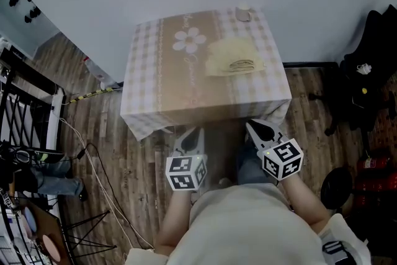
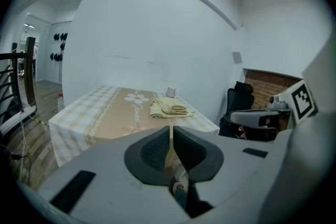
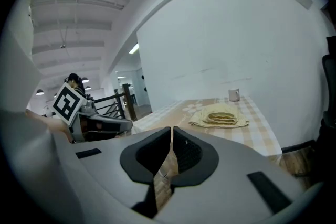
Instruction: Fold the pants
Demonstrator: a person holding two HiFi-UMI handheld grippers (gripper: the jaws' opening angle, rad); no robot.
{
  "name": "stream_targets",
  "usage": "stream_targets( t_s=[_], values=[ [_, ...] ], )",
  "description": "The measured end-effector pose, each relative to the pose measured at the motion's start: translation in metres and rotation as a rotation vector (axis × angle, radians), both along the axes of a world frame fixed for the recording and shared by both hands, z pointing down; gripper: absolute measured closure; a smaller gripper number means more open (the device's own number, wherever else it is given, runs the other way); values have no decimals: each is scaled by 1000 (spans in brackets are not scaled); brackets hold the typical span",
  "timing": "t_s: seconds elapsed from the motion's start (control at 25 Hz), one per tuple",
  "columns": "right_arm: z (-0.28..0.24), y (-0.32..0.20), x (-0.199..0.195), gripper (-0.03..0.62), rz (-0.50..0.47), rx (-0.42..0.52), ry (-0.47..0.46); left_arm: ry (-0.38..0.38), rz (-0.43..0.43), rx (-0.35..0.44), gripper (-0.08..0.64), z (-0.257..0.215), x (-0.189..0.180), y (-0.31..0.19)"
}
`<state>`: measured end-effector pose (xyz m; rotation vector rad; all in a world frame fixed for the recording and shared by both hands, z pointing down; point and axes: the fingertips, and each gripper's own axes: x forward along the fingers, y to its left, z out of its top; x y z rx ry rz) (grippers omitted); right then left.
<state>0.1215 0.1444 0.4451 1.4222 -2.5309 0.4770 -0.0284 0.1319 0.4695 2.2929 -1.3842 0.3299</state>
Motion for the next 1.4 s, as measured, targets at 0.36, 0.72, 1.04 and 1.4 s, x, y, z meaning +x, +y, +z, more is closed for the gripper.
stream_targets(
  t_s=[0.36,0.72,1.04,1.4],
  values=[
    [-16,36,-29,581,-32,33,-7,21,-14,21,540,-9,-17,39],
    [-28,52,-44,581,-63,65,-1,26,-29,32,540,-16,-25,58],
    [-33,63,-40,592,-59,87,24,19,-10,39,540,-17,-19,63],
    [-35,68,-41,592,-77,99,22,23,2,50,540,-19,-13,63]
  ],
)
